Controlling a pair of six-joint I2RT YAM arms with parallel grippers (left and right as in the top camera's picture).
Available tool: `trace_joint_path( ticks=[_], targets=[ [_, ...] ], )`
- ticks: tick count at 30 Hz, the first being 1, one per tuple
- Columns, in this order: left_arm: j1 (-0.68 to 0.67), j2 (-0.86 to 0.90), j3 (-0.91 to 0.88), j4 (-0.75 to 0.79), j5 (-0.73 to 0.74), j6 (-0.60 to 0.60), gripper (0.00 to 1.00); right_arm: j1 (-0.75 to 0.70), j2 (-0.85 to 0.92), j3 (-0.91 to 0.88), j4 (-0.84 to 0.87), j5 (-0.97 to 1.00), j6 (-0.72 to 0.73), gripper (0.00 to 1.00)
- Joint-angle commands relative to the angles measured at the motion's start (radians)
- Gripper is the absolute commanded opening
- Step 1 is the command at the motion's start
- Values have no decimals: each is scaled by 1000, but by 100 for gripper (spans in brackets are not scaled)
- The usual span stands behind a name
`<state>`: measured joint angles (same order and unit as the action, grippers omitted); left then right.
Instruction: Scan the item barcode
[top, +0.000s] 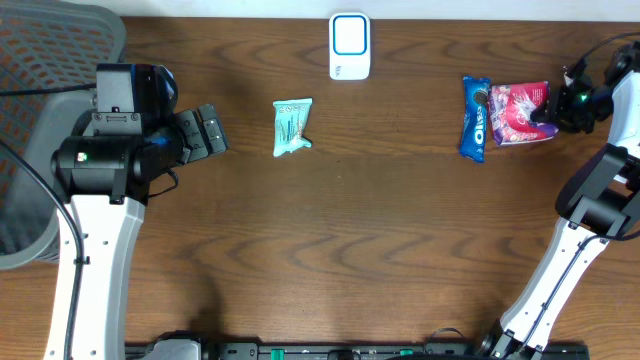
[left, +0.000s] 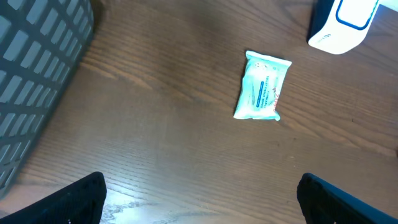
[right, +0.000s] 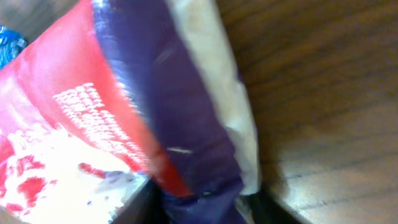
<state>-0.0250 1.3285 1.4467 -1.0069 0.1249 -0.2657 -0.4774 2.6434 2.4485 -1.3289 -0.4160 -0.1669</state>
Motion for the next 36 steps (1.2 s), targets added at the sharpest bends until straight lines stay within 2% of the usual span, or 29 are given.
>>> trace_joint_path(
  ticks=[1, 10, 13, 16, 21, 25, 28, 29, 36],
  targets=[
    [3, -2, 1, -2, -5, -2, 98, 8, 63, -11, -18, -2, 19, 1],
    [3, -2, 1, -2, -5, -2, 98, 25, -185, -11, 13, -203, 128, 1],
    [3, -2, 1, -2, -5, -1, 98, 53, -283, -11, 45, -230, 254, 1],
    [3, -2, 1, -2, -5, -2, 98, 115, -340, -11, 69, -230, 313, 1],
    [3, -2, 1, -2, -5, -2, 98, 245, -340, -11, 126, -230, 390, 1],
    [3, -2, 1, -2, -5, -2, 98, 386, -317, -11, 257, -226, 530, 1],
    [3, -2, 1, -3, -5, -1, 98, 475, -299, -11, 364, -142, 646, 1],
    [3, -2, 1, -3, -5, -2, 98, 536, -290, -11, 416, -23, 730, 1],
    [3, -2, 1, -2, -5, -2, 98, 721, -253, -11, 542, 267, 927, 1]
  ],
)
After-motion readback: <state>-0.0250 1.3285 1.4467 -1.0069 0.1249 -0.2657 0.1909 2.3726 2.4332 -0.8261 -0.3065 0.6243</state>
